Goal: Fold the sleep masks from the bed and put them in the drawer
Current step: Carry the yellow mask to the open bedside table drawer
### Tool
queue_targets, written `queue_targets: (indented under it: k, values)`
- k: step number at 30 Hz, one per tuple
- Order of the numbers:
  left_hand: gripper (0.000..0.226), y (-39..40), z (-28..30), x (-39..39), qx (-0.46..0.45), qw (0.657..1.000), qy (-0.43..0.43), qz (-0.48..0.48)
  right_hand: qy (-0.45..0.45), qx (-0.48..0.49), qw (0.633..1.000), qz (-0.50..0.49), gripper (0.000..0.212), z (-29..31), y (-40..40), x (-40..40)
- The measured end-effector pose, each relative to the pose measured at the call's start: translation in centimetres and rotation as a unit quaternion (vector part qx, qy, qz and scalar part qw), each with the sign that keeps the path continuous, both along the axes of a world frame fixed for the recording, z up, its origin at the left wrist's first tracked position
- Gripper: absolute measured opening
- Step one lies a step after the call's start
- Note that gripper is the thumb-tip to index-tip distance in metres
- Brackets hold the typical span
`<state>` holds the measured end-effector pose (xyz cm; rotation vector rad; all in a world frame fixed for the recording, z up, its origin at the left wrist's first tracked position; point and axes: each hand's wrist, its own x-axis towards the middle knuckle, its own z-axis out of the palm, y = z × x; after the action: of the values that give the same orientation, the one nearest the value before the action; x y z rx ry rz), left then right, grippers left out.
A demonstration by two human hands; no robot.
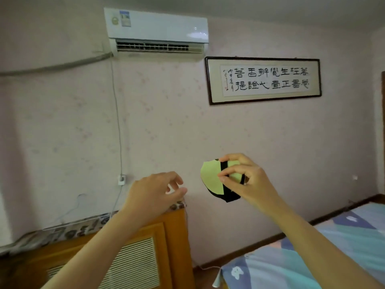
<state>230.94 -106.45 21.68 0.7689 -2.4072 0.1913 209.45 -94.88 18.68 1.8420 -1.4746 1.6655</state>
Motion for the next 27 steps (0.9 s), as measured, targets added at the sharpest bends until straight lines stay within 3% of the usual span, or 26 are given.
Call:
queue_targets:
  k: [6,15,27]
  values:
    - [0.024,-10.4,-0.6,0.6,0.014,0.999,0.011,0.045,-0.001,0.024,0.999,0.046,0.011,-0.3,-12.4,-0.7]
    - [0.025,-26.0,-1.4,-5.4,0.069,0.992,0.032,0.098,0.005,0.033,0.993,0.117,0.009,-0.4,-32.4,-6.8]
    - [0.026,-49.9,-0.9,-9.6,0.022,0.987,0.024,0.158,-0.014,0.051,0.985,0.166,0.009,-2.0,-56.4,-11.3]
